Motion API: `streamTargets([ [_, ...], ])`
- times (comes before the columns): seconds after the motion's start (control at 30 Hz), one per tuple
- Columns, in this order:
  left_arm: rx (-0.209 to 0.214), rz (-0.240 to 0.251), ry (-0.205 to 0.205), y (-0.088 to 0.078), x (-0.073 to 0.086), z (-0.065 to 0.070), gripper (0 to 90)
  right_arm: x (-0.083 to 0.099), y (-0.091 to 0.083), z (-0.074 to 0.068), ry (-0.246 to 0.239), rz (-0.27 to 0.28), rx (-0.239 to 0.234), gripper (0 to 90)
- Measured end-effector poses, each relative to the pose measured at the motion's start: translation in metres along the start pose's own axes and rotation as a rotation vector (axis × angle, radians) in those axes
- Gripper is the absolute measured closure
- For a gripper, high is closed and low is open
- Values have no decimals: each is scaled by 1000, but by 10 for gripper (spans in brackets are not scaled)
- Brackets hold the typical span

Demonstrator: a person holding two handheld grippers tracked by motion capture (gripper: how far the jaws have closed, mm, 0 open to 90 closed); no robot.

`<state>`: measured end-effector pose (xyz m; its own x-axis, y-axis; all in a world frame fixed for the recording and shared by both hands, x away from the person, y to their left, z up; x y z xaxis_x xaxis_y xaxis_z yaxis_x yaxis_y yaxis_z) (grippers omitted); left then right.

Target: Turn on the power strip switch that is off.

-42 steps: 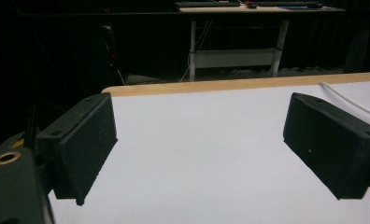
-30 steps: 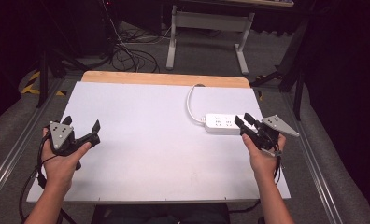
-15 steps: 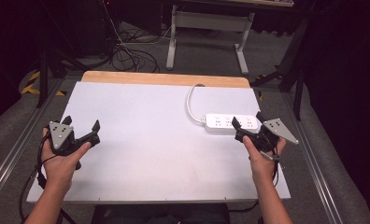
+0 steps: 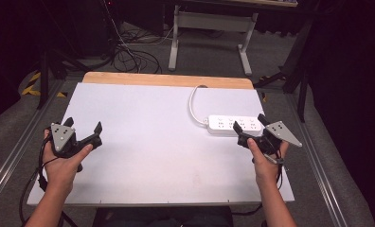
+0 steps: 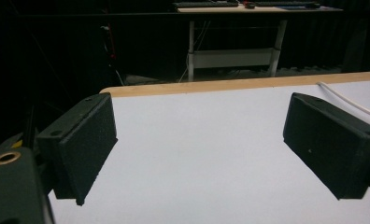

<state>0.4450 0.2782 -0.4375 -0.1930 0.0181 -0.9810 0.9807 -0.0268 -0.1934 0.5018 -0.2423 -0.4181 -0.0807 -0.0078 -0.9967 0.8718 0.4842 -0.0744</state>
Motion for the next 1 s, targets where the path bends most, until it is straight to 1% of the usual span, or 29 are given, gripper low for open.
streamTargets([
  [0.33, 11, 1, 5, 3, -1, 3, 103, 1, -5, 2, 8, 3, 11, 23],
  [1.0, 14, 2, 5, 4, -1, 4, 103, 3, -7, 3, 10, 0, 2, 26],
])
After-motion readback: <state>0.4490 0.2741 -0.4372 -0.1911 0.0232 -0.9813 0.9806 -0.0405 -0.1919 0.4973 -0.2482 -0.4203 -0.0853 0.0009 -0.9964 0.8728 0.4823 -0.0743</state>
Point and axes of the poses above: each handheld gripper's, and its own axes: y roughly forward along the jaws, x roughly out of its underside, z roughly to its right, the point moved 3 cm from there along y, roughly forward along the jaws, and after that the axes turned 4 degrees about -x, right-handed, at the moved point
